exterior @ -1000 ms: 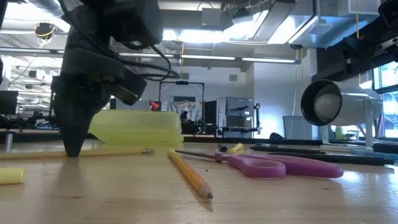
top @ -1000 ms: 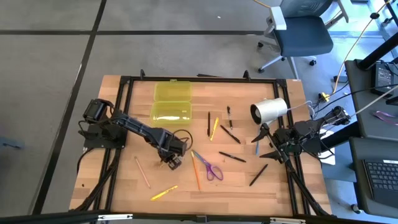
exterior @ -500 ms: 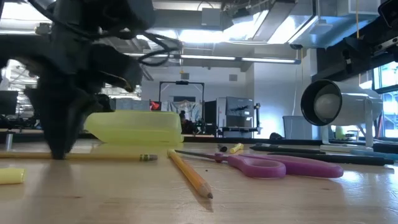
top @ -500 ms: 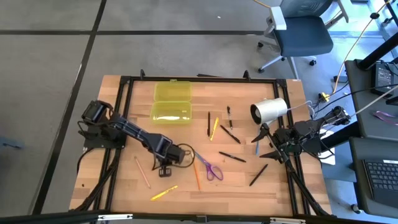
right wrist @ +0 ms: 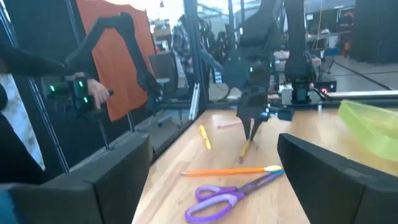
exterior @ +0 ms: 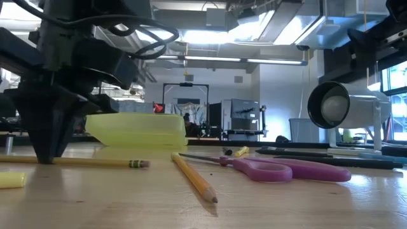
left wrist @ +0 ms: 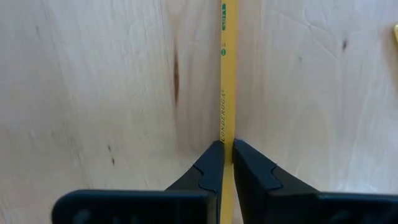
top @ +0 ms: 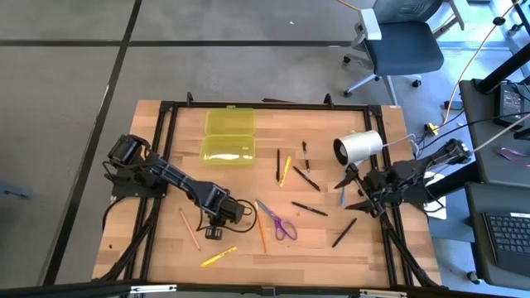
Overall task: Pick & place school supplies into a supply box
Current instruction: Put the yellow pencil into the yellow supply box
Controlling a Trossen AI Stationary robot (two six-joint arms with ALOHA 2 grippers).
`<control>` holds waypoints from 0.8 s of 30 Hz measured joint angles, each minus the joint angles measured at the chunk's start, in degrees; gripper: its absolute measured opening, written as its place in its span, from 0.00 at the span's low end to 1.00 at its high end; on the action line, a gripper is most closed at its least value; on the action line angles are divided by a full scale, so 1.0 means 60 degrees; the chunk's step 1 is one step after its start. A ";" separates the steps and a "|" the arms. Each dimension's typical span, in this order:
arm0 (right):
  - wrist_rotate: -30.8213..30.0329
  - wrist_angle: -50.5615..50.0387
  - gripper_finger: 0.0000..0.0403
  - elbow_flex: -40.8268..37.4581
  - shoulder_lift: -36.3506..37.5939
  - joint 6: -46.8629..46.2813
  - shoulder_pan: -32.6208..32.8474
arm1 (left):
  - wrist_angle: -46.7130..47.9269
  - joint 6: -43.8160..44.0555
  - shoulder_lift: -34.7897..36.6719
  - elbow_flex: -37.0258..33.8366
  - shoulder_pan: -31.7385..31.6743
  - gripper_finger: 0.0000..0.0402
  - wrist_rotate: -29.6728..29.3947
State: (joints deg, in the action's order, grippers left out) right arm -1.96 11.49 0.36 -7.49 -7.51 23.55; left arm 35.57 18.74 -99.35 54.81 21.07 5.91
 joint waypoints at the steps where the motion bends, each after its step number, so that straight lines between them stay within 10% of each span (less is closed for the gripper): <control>1: -0.0004 0.0255 0.87 0.0005 -0.0283 0.0019 0.0000 | 0.0000 0.0019 0.0000 0.0000 0.0001 0.06 -0.0004; 24: -0.0691 -0.0748 0.87 0.5521 -0.8296 0.1036 -0.0032 | -0.0230 0.0384 0.0022 -0.0011 0.0001 0.22 -0.0062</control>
State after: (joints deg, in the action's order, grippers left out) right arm -6.10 7.01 33.48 -57.26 -1.29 23.35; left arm 34.19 21.04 -99.22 54.74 21.08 5.54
